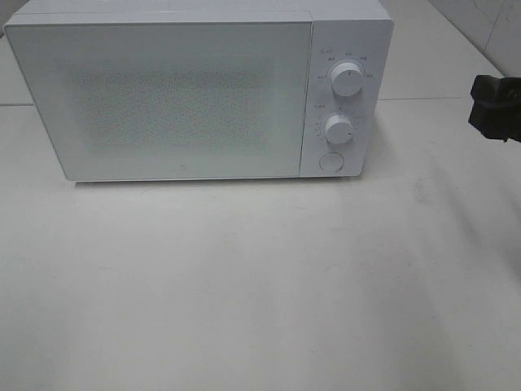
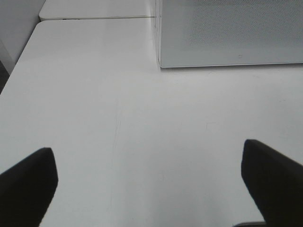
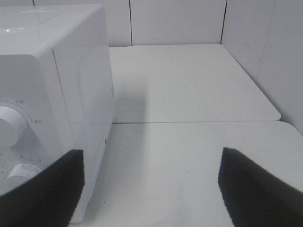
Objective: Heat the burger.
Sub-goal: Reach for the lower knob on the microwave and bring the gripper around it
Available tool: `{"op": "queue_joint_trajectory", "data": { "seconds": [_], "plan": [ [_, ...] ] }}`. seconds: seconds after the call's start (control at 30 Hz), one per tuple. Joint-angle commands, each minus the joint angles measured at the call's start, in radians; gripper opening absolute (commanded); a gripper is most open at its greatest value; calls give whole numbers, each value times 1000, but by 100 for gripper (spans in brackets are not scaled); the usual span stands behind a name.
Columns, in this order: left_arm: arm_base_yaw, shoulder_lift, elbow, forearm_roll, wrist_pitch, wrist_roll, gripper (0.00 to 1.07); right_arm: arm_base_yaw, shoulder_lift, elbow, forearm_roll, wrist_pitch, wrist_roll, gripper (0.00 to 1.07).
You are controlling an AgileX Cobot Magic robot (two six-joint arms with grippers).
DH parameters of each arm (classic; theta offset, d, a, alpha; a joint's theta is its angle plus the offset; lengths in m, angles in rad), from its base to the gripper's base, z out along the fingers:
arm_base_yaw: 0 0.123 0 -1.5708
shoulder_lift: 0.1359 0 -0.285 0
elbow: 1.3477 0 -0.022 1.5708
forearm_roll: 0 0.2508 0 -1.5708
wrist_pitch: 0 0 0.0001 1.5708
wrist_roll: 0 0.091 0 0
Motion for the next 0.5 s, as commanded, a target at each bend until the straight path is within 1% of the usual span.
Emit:
{"op": "queue_joint_trajectory", "data": {
  "seconds": [0.03, 0.07, 0.1, 0.13, 0.17, 0.2, 0.23, 0.27, 0.3, 0.33, 0.37, 0.4, 0.43, 0.47, 0.5],
  "plan": [
    [-4, -23, 3, -2, -16, -9, 98, 80, 28, 14, 63, -74, -55, 77],
    [-4, -23, 3, -2, -16, -9, 98, 102, 38, 17, 81, -92, -71, 77],
    [-4, -23, 3, -2, -16, -9, 98, 102, 38, 17, 81, -92, -71, 77],
    [-4, -23, 3, -2, -16, -9, 98, 158, 67, 21, 134, -139, -108, 76],
    [-4, -23, 3, -2, -16, -9, 98, 158, 67, 21, 134, -139, -108, 76],
    [-4, -23, 3, -2, -16, -9, 98, 180, 80, 22, 159, -162, -127, 77],
    [-4, -23, 3, -2, -16, -9, 98, 235, 115, 24, 216, -217, -160, 77],
    [-4, -23, 3, -2, -16, -9, 98, 235, 115, 24, 216, -217, -160, 77],
    [-4, -23, 3, -2, -16, -9, 98, 261, 133, 25, 242, -248, -173, 77],
    [-4, -23, 3, -2, -16, -9, 98, 306, 167, 25, 299, -303, -192, 76],
    [-4, -23, 3, -2, -16, -9, 98, 306, 167, 25, 299, -303, -192, 76],
    [-4, -23, 3, -2, -16, -9, 98, 349, 199, 25, 347, -362, -208, 76],
    [-4, -23, 3, -2, -16, -9, 98, 349, 199, 25, 347, -362, -208, 76],
    [-4, -23, 3, -2, -16, -9, 98, 373, 217, 25, 372, -394, -213, 76],
    [-4, -23, 3, -2, -16, -9, 98, 423, 252, 25, 420, -448, -215, 76]
  ]
}}
